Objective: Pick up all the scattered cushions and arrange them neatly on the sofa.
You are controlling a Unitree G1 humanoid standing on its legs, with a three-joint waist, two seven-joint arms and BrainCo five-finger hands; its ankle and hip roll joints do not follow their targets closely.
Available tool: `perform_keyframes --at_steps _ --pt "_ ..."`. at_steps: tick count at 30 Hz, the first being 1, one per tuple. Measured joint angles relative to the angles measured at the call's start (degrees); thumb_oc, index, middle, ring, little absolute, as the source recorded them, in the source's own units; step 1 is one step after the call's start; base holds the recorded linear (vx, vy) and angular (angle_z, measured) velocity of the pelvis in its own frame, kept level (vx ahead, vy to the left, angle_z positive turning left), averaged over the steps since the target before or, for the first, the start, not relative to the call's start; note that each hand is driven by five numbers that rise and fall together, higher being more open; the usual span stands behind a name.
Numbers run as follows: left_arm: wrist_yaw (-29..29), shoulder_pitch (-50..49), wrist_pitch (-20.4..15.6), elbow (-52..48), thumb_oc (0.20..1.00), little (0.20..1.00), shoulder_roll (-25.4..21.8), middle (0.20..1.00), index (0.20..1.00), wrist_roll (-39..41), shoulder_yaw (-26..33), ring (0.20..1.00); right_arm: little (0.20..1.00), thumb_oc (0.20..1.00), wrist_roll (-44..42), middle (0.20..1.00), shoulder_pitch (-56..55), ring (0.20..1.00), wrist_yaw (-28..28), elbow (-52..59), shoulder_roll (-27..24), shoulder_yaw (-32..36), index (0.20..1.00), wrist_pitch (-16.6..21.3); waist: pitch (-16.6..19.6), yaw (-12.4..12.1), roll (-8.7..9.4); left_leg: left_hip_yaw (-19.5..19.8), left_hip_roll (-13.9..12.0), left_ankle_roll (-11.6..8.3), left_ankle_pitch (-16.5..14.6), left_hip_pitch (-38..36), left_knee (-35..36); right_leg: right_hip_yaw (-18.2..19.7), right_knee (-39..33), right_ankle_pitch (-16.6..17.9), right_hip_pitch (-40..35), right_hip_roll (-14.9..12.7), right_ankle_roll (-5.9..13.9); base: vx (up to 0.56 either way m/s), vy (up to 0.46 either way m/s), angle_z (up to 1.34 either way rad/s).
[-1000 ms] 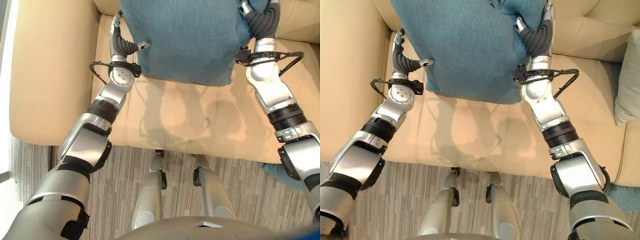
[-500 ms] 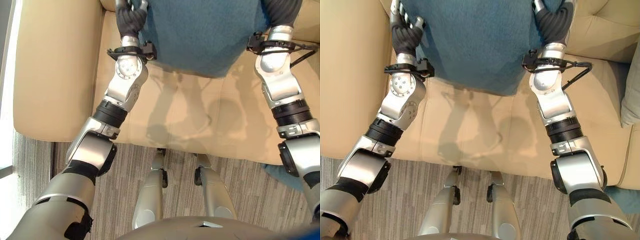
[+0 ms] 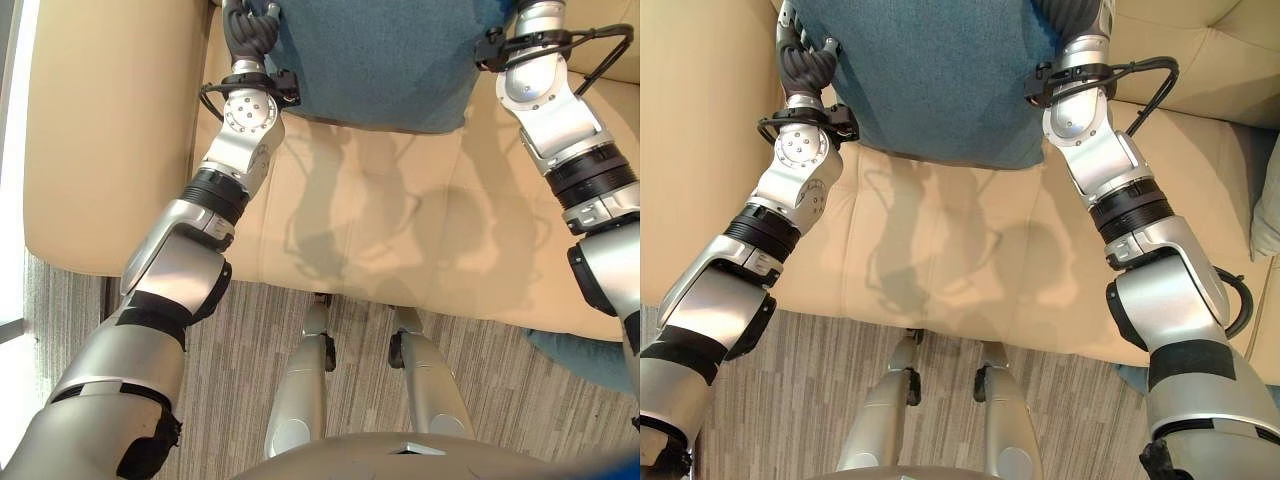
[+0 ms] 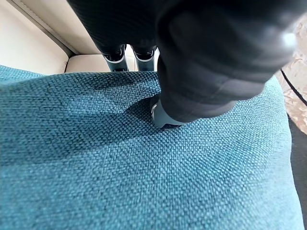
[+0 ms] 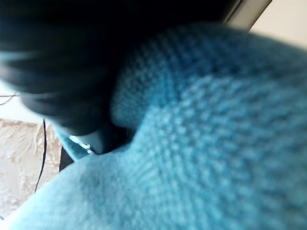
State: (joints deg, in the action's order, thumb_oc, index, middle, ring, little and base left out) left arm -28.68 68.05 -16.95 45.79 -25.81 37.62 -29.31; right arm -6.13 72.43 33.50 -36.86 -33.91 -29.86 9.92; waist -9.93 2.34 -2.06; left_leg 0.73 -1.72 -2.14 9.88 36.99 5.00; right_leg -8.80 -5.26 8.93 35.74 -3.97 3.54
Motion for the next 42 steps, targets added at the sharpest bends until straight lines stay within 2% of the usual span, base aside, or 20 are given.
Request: perform_keyframes --at_steps 1,2,3,4,5,8,11,16,19,21,22,23,25,27,29,30,32,33,36,42 --pt "0.1 0.0 0.2 0.1 0.664 0.664 -0.1 0.664 0.664 0.0 0.0 0.664 0.200 0.200 -0.3 0.200 -0.1 0.200 -0.1 0.0 0.0 0.0 0.200 0.0 0.0 0.0 0.00 0.0 0.0 0.00 0.0 0.0 0.0 0.0 0.0 0.0 0.0 0.0 0.00 0.00 0.000 0.00" --pt "0.1 0.0 0.3 0.1 1.000 1.000 -0.1 1.000 1.000 0.0 0.0 1.000 0.200 0.200 -0.4 0.200 -0.1 0.200 -0.2 0.0 0.0 0.0 0.200 0.0 0.0 0.0 0.00 0.0 0.0 0.00 0.0 0.0 0.0 0.0 0.0 0.0 0.0 0.0 0.00 0.00 0.000 0.00" --pt "0.7 0.1 0.5 0.4 1.000 1.000 -0.1 1.000 1.000 -0.3 -0.1 1.000 0.438 0.438 -0.4 0.438 -0.1 0.438 -0.4 0.0 0.0 0.0 0.438 0.0 0.0 0.1 0.00 0.0 0.0 0.00 0.0 0.0 0.0 0.0 0.0 0.0 0.0 0.0 0.01 0.00 0.000 0.00" --pt "1.2 0.2 0.9 0.6 1.000 1.000 -0.3 1.000 1.000 -0.9 -0.4 1.000 0.853 0.853 -0.4 0.853 -0.1 0.853 -0.6 -0.1 0.0 0.0 0.853 0.0 0.0 0.2 0.00 0.0 0.0 0.00 0.0 0.0 0.0 0.0 0.0 0.0 0.0 0.0 0.01 0.00 0.000 0.00" --pt "1.4 0.5 1.3 0.8 1.000 1.000 -0.5 1.000 1.000 -1.0 -0.9 1.000 1.000 1.000 -0.4 1.000 -0.1 1.000 -0.8 -0.2 0.0 0.0 1.000 -0.2 0.0 0.2 0.00 0.0 0.0 0.00 0.0 0.0 0.0 0.0 0.0 0.0 0.0 0.0 0.01 0.00 0.000 0.00" --pt "4.1 7.9 4.1 9.3 1.000 1.000 -5.4 1.000 1.000 -4.6 -5.0 1.000 1.000 1.000 -0.4 1.000 4.0 1.000 -1.9 -7.2 -1.0 -3.3 1.000 -0.9 0.0 0.8 0.01 -0.1 0.0 0.00 0.0 0.0 -0.1 0.1 0.0 0.0 0.1 0.0 0.01 0.00 0.004 -0.02" --pt "5.0 9.0 4.3 9.3 1.000 1.000 -12.3 1.000 1.000 -7.8 -5.0 1.000 1.000 1.000 -1.6 1.000 4.5 1.000 -3.3 -9.6 -5.2 -4.0 1.000 -0.9 0.0 0.9 0.01 -0.2 -0.1 0.00 0.0 0.1 -0.1 0.2 0.1 0.0 0.2 0.1 0.01 0.00 0.004 -0.01" --pt "6.1 9.2 3.8 9.4 1.000 1.000 -17.9 1.000 1.000 -6.2 -2.2 1.000 1.000 1.000 -6.5 1.000 4.4 1.000 -6.3 -15.7 -12.4 -3.8 1.000 -2.0 0.0 -0.4 0.05 -0.1 -0.1 0.00 0.0 0.0 -0.2 0.1 0.7 0.0 0.3 0.0 0.01 0.01 -0.006 0.02" --pt "6.3 5.1 2.9 2.7 1.000 1.000 -21.4 1.000 1.000 -4.8 1.1 1.000 1.000 1.000 -6.7 1.000 1.3 1.000 -6.8 -13.4 -17.2 -1.1 1.000 -2.7 0.0 -0.4 0.06 0.0 -0.1 0.00 0.0 -1.0 -0.4 0.0 1.8 0.0 -0.4 -0.1 0.02 0.00 -0.001 0.01" --pt "6.3 -1.9 1.7 -6.6 1.000 1.000 -22.1 1.000 1.000 -4.6 4.0 1.000 1.000 1.000 -6.7 1.000 -4.0 1.000 -6.9 -8.3 -19.1 0.9 1.000 -2.7 0.0 -0.3 0.09 0.0 0.1 0.00 0.0 -3.0 -0.3 0.0 1.9 0.0 -2.3 -0.2 0.03 0.01 -0.038 0.01" --pt "6.3 -7.0 1.7 -13.3 1.000 1.000 -22.1 1.000 1.000 -4.6 6.4 1.000 1.000 1.000 -6.6 1.000 -9.4 1.000 -6.9 -2.9 -19.4 4.9 1.000 -3.0 0.1 -0.3 0.25 -0.1 0.1 0.00 0.0 -4.2 -0.3 -0.1 1.9 -0.2 -3.6 -0.1 0.30 0.00 -0.025 0.03" --pt "6.4 -17.3 0.5 -26.2 1.000 1.000 -21.6 1.000 1.000 -5.2 12.5 1.000 1.000 1.000 -6.0 1.000 -18.5 1.000 -6.9 7.7 -20.7 10.4 1.000 -2.5 0.1 -0.3 0.26 -0.1 0.1 0.00 0.0 -5.3 -0.2 -0.1 1.8 -0.3 -4.7 -0.1 0.48 0.03 -0.024 0.03" --pt "7.4 -28.6 -1.2 -34.3 1.000 1.000 -19.3 1.000 1.000 -6.8 15.4 1.000 1.000 1.000 -5.4 1.000 -28.1 1.000 -7.2 14.9 -20.5 15.0 1.000 -1.7 0.1 -0.5 0.35 -0.2 0.1 0.00 0.0 -7.6 -0.2 -0.2 1.8 -0.5 -7.2 -0.1 0.79 0.06 -0.037 0.04" --pt "8.9 -42.8 -1.3 -41.3 1.000 1.000 -13.4 1.000 1.000 -8.0 22.0 1.000 1.000 1.000 -3.4 1.000 -42.6 1.000 -7.9 26.3 -16.2 26.3 1.000 0.0 0.2 -0.3 0.55 -0.1 0.2 -0.07 -0.1 -10.8 0.2 -0.6 1.5 -1.8 -10.7 -0.1 2.35 0.04 -0.018 0.12" --pt "10.3 -52.6 -0.7 -41.3 1.000 1.000 -12.2 1.000 1.000 -9.2 23.9 1.000 1.000 1.000 -1.1 1.000 -52.1 1.000 -9.4 28.2 -12.7 29.5 1.000 0.6 1.7 -0.3 2.18 -0.1 0.0 -1.14 -0.9 -12.7 0.2 -0.6 1.2 -3.4 -12.7 -0.1 2.56 0.04 -0.017 0.04" --pt "10.9 -54.7 -0.6 -40.9 1.000 1.000 -11.5 1.000 1.000 -10.1 24.7 1.000 1.000 1.000 -0.2 1.000 -54.5 1.000 -9.9 28.3 -10.5 30.9 1.000 0.6 2.4 -0.3 2.73 -0.1 -0.2 -1.77 -1.4 -12.8 0.2 -0.6 1.0 -3.9 -12.9 0.0 1.79 0.03 -0.018 0.06" --pt "13.3 -62.0 0.3 -40.2 1.000 1.000 -4.5 1.000 1.000 -13.7 28.6 1.000 1.000 1.000 3.2 1.000 -63.2 1.000 -13.2 28.1 -2.1 34.1 1.000 1.4 2.5 -0.3 3.14 -0.1 -0.6 -2.15 -1.7 -15.3 0.3 -1.2 1.0 -4.0 -15.7 0.4 1.79 0.03 -0.015 0.11" --pt "13.6 -65.1 1.8 -38.5 1.000 1.000 -1.9 1.000 1.000 -14.2 28.1 1.000 1.000 1.000 3.6 1.000 -66.5 1.000 -14.9 26.2 -0.5 32.7 1.000 0.8 2.7 -0.5 3.22 -0.1 -0.4 -2.33 -2.0 -17.1 0.3 -1.2 0.8 -4.4 -17.5 0.2 1.84 0.06 -0.019 0.01" --pt "18.0 -77.1 3.4 -28.2 1.000 1.000 0.0 1.000 1.000 -19.7 28.9 1.000 1.000 1.000 7.5 1.000 -77.1 1.000 -20.4 16.6 4.5 31.2 1.000 1.0 5.2 -1.2 2.75 -0.4 -0.3 -1.87 -4.4 -22.4 0.4 -1.0 0.7 -5.1 -22.7 0.0 1.13 0.05 -0.014 -0.05" --pt "22.5 -85.7 5.5 -17.5 1.000 1.000 3.4 1.000 1.000 -22.1 28.5 1.000 1.000 1.000 9.8 1.000 -82.9 1.000 -24.4 5.6 7.1 28.8 1.000 0.8 8.7 -1.8 2.28 -0.4 -0.3 -0.91 -5.2 -28.5 0.6 -1.3 -0.3 -5.8 -29.3 0.0 1.21 0.00 -0.016 0.02"
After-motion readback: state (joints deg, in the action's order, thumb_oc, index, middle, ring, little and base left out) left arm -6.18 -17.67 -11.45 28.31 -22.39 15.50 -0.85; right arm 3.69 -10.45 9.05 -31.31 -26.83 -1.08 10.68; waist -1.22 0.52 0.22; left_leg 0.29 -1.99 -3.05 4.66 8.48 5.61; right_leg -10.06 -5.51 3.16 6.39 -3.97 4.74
